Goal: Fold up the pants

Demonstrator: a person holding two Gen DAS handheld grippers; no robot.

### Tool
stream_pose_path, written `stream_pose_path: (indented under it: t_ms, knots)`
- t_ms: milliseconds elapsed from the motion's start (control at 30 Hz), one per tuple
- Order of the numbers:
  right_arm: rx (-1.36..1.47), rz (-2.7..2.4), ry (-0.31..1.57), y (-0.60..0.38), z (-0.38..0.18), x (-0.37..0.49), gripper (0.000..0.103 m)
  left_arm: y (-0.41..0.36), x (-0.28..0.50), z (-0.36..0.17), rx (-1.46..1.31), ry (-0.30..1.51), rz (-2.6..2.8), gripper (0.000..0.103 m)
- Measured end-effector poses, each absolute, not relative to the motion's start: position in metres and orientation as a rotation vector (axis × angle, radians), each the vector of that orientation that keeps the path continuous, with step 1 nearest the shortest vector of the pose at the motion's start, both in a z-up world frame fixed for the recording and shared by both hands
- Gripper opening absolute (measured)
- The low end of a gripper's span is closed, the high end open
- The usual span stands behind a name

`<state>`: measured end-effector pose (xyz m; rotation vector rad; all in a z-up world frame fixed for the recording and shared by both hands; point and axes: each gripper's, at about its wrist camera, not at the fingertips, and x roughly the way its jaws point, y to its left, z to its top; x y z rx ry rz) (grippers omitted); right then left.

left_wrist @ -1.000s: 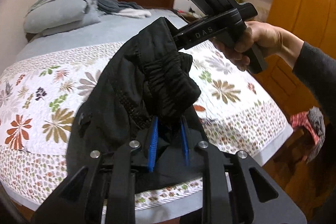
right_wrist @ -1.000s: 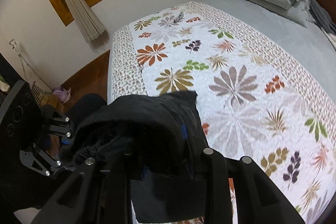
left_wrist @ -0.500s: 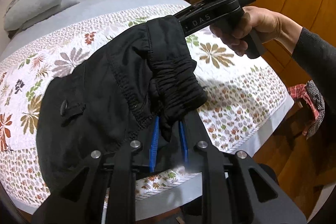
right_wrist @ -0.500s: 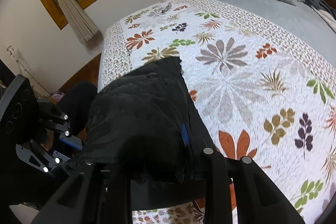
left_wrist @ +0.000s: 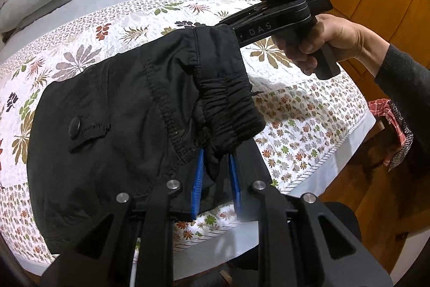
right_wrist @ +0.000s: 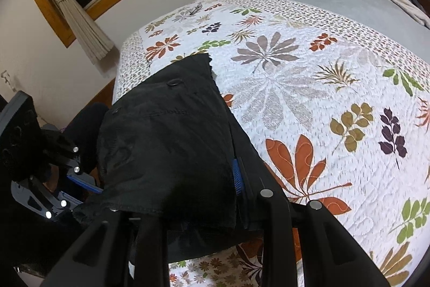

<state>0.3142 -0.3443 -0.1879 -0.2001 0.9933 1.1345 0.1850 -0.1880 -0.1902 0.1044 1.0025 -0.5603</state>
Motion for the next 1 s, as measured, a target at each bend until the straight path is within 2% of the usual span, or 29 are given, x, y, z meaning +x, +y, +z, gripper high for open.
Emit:
stream_pose_path:
  t_ms: [367, 600, 900, 1000]
  knots:
    - [-0.133, 1.033, 0.998, -0.359, -0.207, 0.307, 0.031, -0.188, 0.187, -0.205, 0.097, 1.038, -0.575, 0.017]
    - [-0.207, 0.944, 1.001, -0.357, -0.202, 0.297, 0.032, -0.184, 0.183, -0.200, 0.065, 1.037, -0.592, 0.018]
    - [-0.194, 0.835, 1.029, -0.355, -0.199, 0.290, 0.033, -0.157, 0.177, -0.179, -0.001, 0.994, -0.600, 0.023]
    - [-0.235, 0.815, 1.023, -0.351, -0.195, 0.286, 0.033, -0.135, 0.182, -0.165, -0.049, 0.963, -0.594, 0.031]
